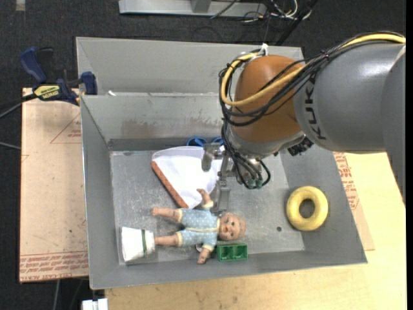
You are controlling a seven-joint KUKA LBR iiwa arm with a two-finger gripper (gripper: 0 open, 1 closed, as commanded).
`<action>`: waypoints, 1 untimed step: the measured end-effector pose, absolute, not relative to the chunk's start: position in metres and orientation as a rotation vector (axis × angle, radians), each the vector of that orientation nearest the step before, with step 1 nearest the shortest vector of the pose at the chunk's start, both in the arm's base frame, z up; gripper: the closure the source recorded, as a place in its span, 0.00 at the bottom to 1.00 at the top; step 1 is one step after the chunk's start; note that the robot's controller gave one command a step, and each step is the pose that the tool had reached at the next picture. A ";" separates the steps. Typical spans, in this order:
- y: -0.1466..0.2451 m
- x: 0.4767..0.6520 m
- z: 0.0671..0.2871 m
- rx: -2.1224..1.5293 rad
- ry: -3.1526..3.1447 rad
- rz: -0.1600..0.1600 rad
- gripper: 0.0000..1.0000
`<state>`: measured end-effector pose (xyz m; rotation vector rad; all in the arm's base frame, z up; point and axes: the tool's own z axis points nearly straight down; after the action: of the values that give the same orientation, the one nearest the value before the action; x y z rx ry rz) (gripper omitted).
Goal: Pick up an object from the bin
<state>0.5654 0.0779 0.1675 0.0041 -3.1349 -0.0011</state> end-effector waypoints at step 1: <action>0.077 0.567 0.172 0.001 -3.143 -0.002 0.00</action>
Offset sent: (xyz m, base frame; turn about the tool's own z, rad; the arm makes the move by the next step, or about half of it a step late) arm -0.0732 0.0250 -0.0975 -0.1960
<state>0.5672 0.0775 0.1721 0.0007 -3.1427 -0.0020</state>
